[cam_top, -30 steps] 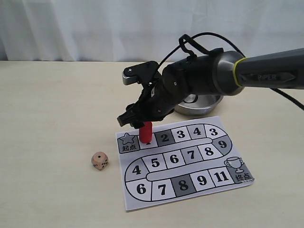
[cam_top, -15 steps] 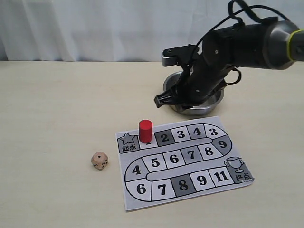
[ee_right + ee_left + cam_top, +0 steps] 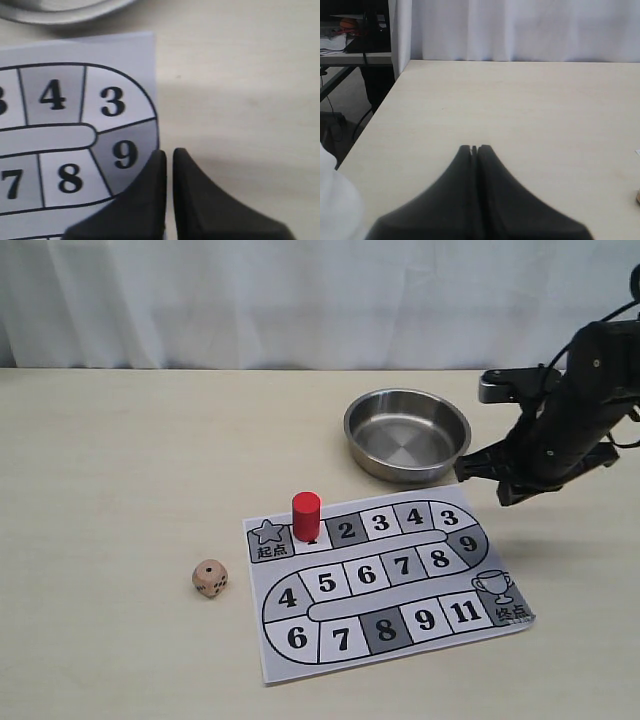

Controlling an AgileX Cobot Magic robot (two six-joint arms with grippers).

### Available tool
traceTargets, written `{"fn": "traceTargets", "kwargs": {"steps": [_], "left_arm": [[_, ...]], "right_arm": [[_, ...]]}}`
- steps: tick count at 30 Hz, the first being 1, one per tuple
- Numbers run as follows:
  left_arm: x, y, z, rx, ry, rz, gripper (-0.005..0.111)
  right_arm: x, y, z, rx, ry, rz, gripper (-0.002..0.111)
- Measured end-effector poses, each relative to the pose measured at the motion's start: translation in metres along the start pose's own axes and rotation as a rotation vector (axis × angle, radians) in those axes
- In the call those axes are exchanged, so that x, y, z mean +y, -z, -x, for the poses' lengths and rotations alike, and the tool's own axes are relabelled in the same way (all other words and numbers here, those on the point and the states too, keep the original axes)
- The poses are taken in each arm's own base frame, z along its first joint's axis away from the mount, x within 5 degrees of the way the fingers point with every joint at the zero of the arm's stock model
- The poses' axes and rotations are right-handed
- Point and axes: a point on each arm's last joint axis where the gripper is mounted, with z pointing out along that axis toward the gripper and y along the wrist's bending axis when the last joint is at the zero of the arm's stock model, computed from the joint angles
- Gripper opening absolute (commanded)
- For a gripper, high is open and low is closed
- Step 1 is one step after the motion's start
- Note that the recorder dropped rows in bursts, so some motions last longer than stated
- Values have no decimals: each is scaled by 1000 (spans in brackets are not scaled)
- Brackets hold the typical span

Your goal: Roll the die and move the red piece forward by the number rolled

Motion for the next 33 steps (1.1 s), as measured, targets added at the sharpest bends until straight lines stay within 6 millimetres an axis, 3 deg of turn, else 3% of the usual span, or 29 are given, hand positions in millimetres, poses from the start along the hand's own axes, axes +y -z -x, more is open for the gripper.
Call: {"fn": "traceTargets", "kwargs": {"steps": [4,13,16,22,25,33], "left_arm": [[0,0,0,0,0,0,0],[0,0,0,0,0,0,0],[0,0,0,0,0,0,0],[0,0,0,0,0,0,0],[0,0,0,0,0,0,0],[0,0,0,0,0,0,0]], "right_arm": [[-13,0,-1,12,20,4,4],[-9,2,-3,18,12,48,4],[-9,15,-6,-6,11,50,4],[-9,70,-23,-133,12,51,4],[-10,110,-39,-236,15,51,4],[-10,218,-107,-602,22,49,4]]}}
